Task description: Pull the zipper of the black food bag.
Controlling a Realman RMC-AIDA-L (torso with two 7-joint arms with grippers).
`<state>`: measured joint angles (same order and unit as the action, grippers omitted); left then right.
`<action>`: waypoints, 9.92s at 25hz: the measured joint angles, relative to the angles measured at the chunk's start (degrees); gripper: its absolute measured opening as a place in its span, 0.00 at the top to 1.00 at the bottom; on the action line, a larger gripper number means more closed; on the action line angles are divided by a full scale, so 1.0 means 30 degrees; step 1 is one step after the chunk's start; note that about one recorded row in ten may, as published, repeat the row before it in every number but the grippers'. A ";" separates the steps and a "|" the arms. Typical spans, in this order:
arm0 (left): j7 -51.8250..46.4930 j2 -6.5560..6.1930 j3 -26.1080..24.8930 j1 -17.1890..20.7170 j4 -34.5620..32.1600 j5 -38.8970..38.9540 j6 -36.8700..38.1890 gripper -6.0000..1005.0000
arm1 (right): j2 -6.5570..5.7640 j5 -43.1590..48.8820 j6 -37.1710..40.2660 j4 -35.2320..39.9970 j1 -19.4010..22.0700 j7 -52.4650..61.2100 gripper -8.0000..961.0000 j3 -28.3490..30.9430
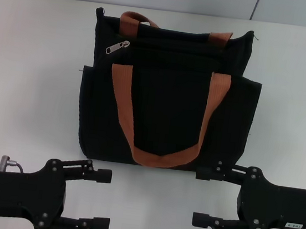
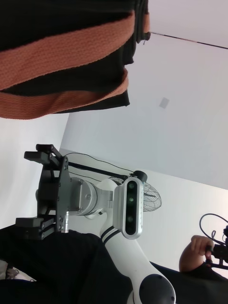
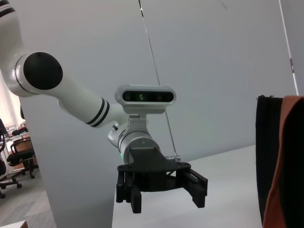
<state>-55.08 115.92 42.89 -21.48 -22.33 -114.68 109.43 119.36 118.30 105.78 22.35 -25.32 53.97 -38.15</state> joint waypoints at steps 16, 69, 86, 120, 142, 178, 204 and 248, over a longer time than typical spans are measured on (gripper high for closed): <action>-0.0186 -0.0007 -0.0075 -0.0039 0.0001 0.0096 0.0364 0.20 | -0.0007 0.0000 0.0069 -0.0037 -0.0047 0.0127 0.17 0.0000; 0.0011 -0.0104 -0.3057 -0.3090 -0.0499 0.3065 -0.7865 0.24 | -0.0029 -0.0001 -0.0009 -0.0067 0.0132 0.0214 0.21 0.0000; -0.0001 0.0185 -0.3748 -0.3089 -0.0674 0.4146 -0.7071 0.62 | -0.0053 -0.1063 0.0438 -0.0769 0.0017 0.0352 0.22 0.0397; -0.0471 0.0666 -0.3675 -0.3247 -0.1626 0.5884 -0.5224 0.96 | -0.0723 -0.5447 -0.3196 0.3456 -0.7231 2.2105 0.24 -0.2673; -0.1239 0.0843 -0.3616 -0.3684 -0.1548 0.5885 -0.5083 0.96 | -0.0699 -0.4481 -0.5501 0.3441 -0.9071 2.6147 0.26 -0.4876; -0.1473 0.0910 -0.3610 -0.4166 -0.1349 0.5944 -0.4859 0.96 | -0.0349 -0.4025 -0.7252 0.3510 -0.9421 2.7276 0.65 -0.5822; -0.1644 0.0864 -0.3705 -0.4162 -0.0966 0.6671 -0.4822 0.95 | -0.0153 -0.4024 -0.7690 0.4697 -0.8498 2.6386 0.98 -0.5895; -0.1708 0.0814 -0.4586 -0.3954 -0.1007 0.6719 -0.5147 0.95 | -0.0954 -0.3549 -0.4523 0.8811 -0.5290 2.7952 0.83 -0.4416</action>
<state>-60.21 118.36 29.13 -33.34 -25.35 -94.52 93.99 116.49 107.65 92.21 48.78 -41.19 137.82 -51.40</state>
